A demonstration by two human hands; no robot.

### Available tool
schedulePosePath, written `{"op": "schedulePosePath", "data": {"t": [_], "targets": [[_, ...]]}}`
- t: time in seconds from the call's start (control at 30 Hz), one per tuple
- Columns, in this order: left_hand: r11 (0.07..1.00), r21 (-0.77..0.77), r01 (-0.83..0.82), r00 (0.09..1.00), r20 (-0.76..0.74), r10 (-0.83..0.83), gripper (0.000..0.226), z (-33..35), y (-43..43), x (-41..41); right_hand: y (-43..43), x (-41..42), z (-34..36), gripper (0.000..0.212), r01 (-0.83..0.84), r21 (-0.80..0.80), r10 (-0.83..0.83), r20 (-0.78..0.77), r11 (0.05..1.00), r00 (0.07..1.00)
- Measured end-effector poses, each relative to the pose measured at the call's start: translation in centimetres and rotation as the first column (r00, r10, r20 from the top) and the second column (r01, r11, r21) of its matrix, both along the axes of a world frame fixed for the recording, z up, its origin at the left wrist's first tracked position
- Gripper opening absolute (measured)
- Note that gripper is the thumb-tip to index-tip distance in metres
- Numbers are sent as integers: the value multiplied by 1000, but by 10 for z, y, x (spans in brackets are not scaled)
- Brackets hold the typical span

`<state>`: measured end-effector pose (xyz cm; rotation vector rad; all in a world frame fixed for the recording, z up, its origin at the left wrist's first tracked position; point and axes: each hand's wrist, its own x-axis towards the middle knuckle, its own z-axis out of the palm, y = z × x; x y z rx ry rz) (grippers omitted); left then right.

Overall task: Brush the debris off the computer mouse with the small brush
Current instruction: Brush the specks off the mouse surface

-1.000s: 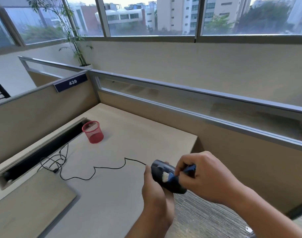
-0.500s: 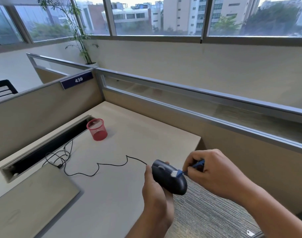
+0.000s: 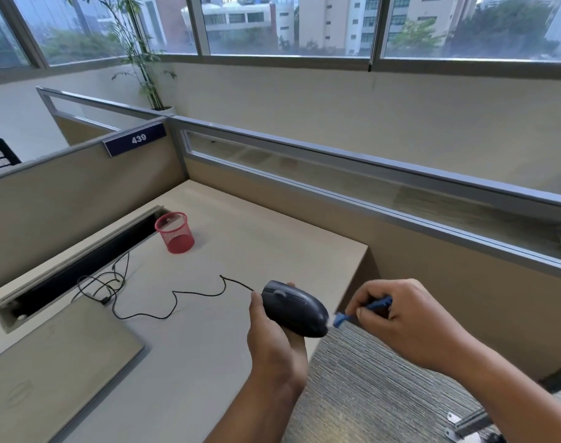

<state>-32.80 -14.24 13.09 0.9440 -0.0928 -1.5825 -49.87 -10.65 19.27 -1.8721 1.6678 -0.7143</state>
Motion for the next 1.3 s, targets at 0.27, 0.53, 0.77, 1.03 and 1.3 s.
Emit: {"op": "schedulePosePath", "data": {"t": [0.27, 0.53, 0.77, 1.03, 1.3], "targets": [[992, -4, 126, 992, 24, -126, 61, -4, 3, -15, -14, 45, 14, 14, -117, -195, 111, -44, 974, 993], [1000, 16, -9, 1000, 21, 9, 49, -2, -4, 1, 7, 1, -7, 12, 32, -163, -35, -17, 986, 999], [995, 8, 99, 994, 55, -99, 61, -1, 5, -16, -15, 30, 4, 14, -11, -173, 30, 107, 985, 994], [997, 55, 55, 995, 75, -59, 55, -4, 6, -11, 3, -2, 6, 17, -68, 53, 71, -65, 996, 995], [979, 61, 194, 979, 49, -197, 50, -5, 14, -25, -35, 12, 14, 16, -7, 17, 5, 142, 1000, 990]]}}
